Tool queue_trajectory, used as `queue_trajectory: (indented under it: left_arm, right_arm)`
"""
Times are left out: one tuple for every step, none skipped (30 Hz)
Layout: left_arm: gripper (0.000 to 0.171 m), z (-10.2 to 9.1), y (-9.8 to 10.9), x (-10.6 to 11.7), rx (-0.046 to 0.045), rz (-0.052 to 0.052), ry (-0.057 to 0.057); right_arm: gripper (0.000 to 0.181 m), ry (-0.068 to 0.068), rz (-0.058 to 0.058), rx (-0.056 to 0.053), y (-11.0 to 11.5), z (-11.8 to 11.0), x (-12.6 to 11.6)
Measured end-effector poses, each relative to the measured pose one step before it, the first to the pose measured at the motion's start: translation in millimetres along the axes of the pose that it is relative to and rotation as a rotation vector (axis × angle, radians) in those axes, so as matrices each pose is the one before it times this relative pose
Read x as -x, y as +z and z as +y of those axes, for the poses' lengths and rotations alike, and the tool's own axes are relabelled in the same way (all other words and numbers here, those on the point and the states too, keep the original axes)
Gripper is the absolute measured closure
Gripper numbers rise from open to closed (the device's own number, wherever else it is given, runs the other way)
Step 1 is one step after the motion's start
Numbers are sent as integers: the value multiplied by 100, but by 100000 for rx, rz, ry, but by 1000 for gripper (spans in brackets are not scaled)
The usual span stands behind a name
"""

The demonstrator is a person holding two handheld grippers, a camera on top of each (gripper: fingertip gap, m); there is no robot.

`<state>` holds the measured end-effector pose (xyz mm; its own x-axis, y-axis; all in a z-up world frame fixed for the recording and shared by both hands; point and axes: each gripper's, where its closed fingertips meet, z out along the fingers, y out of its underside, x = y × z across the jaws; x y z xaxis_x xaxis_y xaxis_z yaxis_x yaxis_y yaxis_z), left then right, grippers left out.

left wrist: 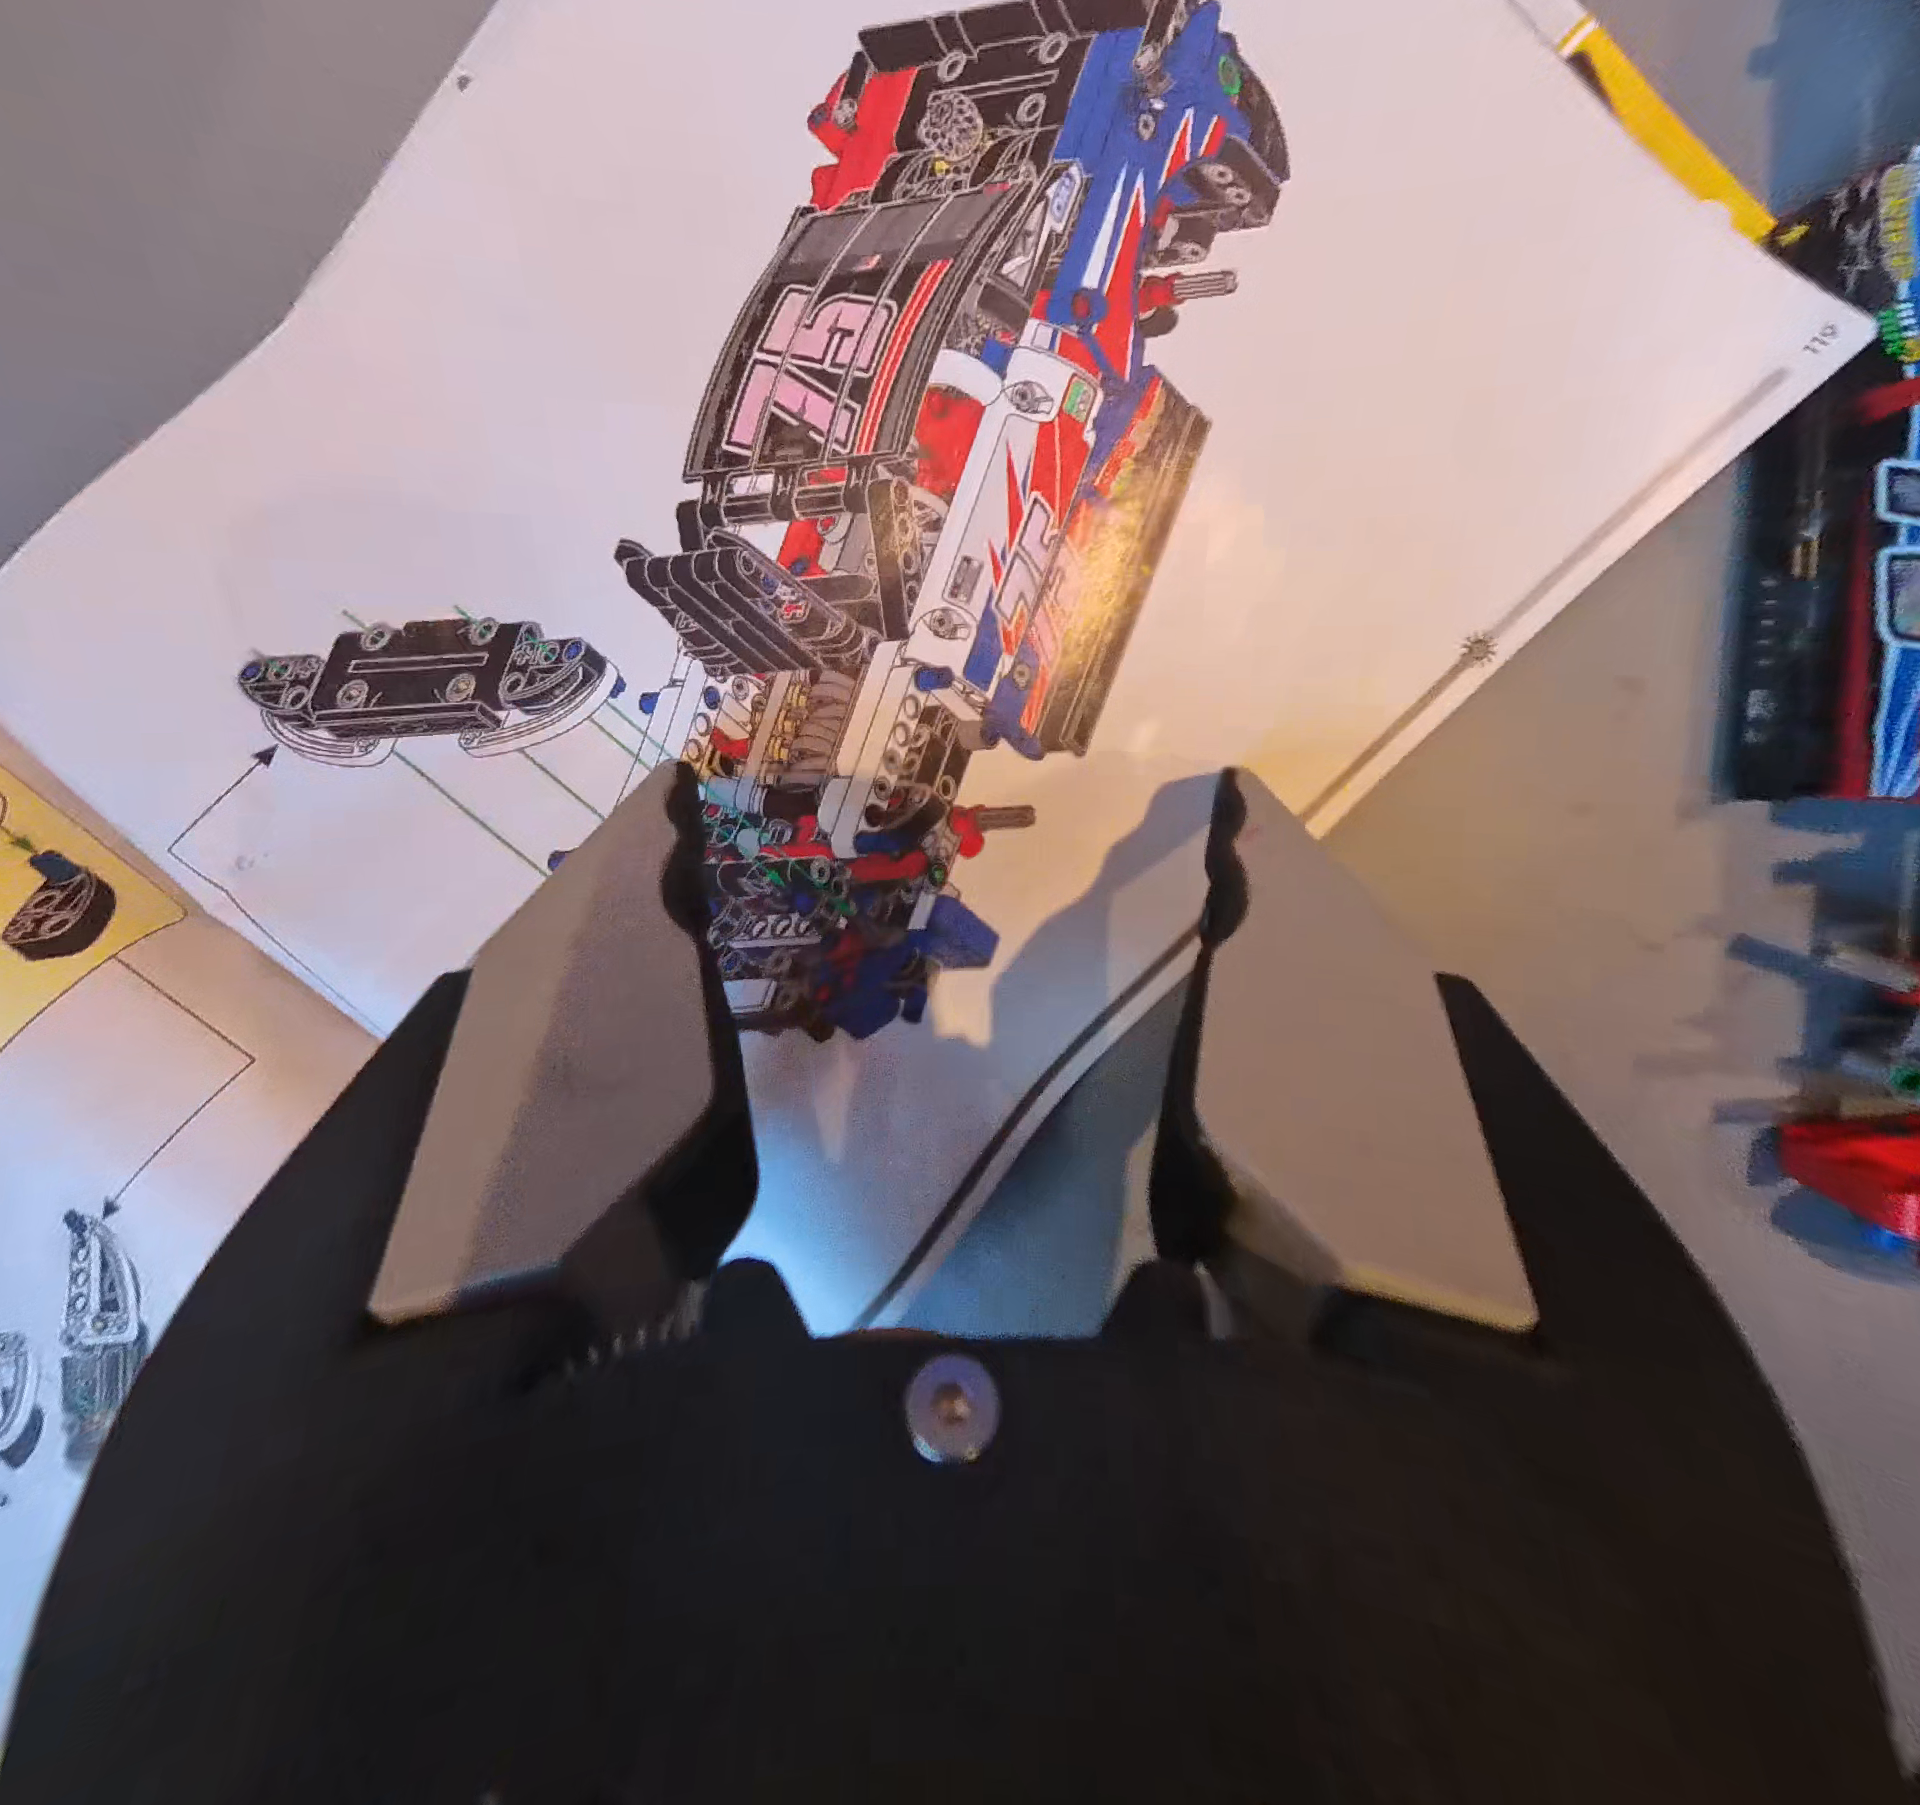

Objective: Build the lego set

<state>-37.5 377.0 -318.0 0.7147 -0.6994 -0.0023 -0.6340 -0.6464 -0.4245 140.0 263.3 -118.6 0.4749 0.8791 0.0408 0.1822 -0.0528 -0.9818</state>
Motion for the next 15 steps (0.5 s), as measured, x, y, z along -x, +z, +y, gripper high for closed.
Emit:
queue_trajectory:
  left_arm:
    - [76, -10, -23, -14, -1943, 74, 420]
    - [76, -1, -22, -7, -1843, 84, 246]
    - [78, -1, -38, -43, -1523, 137, 257]
    - [82, -30, -60, -59, -1343, 184, 129]
    - [96, -94, -124, -38, -1770, -98, -132]
    - [115, -110, -104, -54, -2319, -281, -26]
    - [130, -47, -71, -122, -2384, -32, 401]
    - [141, -12, -29, -78, -2191, -185, 445]
    - [145, 18, -30, -19, -1665, 78, 6]
    - [150, 21, -40, 104, -977, 47, -539]
    - [156, 25, -38, 183, -730, 113, -1007]
    - [164, -13, -9, 303, -977, -311, -1275]
    - [171, 33, -18, 240, -853, 305, -1169]
    - [171, -8, -6, 22, -939, 1924, -2373]
    - [171, -22, -15, 13, -742, 1853, -1938]
  right_arm:
    - [134, -506, -1836, 2297, 635, -65, 196]
    - [134, -453, -1202, 2841, 789, -8, 41]
    - [134, -429, -1026, 4168, 961, 183, -59]
    - [134, -788, -1306, 4961, 1114, 258, -119]
    - [134, -1778, -1331, 4115, 1212, 146, -179]
    - [134, -2106, -1186, 3773, 1310, 115, -305]
    - [134, -1625, -1624, 5085, 1433, 292, -404]
    - [134, -1771, -1517, 6187, 1519, 384, -509]
    - [132, -2294, -1438, 7110, 1603, 495, -537]
    - [132, -2657, -2022, 8783, 1684, 684, -451]
    - [133, -3467, -794, 9509, 1713, 720, -555]
    - [133, -4167, 684, 9328, 1748, 695, -672]
    - [132, -4501, 174, 9338, 1737, 668, -485]
    - [130, -4211, -938, 7802, 1603, 417, -182]
    - [125, -3908, -2071, 6092, 1378, 163, 122]
